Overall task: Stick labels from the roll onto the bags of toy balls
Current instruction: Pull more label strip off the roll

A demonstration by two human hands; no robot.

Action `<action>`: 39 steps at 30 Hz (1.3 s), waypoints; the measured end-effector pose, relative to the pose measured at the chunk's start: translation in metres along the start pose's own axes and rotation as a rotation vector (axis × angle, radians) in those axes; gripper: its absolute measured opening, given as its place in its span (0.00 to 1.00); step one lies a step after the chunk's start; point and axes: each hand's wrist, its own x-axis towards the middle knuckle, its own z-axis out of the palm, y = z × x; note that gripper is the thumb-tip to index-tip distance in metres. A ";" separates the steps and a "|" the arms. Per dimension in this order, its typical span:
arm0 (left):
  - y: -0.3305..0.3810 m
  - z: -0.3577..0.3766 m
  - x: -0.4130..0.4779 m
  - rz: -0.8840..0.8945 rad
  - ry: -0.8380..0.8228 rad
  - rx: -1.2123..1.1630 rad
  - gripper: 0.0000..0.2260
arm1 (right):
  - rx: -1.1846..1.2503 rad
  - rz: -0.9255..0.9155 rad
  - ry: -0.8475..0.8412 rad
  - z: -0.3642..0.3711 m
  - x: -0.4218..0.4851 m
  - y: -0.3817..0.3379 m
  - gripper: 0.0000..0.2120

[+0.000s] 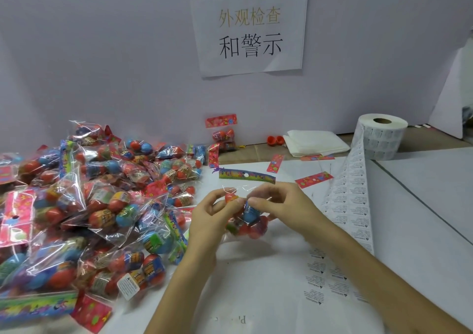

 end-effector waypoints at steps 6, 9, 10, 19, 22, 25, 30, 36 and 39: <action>-0.006 0.002 0.003 0.050 0.022 0.079 0.03 | -0.066 -0.086 -0.020 -0.004 -0.002 0.000 0.07; -0.008 0.002 0.003 0.040 0.011 0.039 0.03 | -0.055 -0.061 -0.030 -0.008 -0.001 -0.001 0.04; -0.008 0.002 0.002 0.042 0.023 0.027 0.05 | -0.075 -0.056 -0.026 -0.012 0.000 -0.002 0.02; -0.012 -0.002 0.005 0.145 0.274 0.320 0.24 | -0.500 0.013 0.815 -0.087 0.011 0.004 0.35; -0.015 -0.004 0.007 0.212 0.285 0.405 0.32 | -0.309 0.196 0.702 -0.106 0.013 0.011 0.49; -0.015 -0.002 0.005 0.283 0.327 0.564 0.32 | -0.004 0.257 0.666 -0.113 0.015 0.016 0.46; -0.012 0.005 0.000 0.373 0.254 0.573 0.23 | 0.306 0.318 0.355 -0.103 0.019 0.019 0.16; -0.012 0.008 -0.003 0.480 0.192 0.549 0.18 | 0.196 0.285 -0.189 -0.076 0.009 0.011 0.10; -0.013 0.009 -0.003 0.530 0.158 0.643 0.22 | 0.245 0.205 -0.145 -0.071 0.009 0.007 0.10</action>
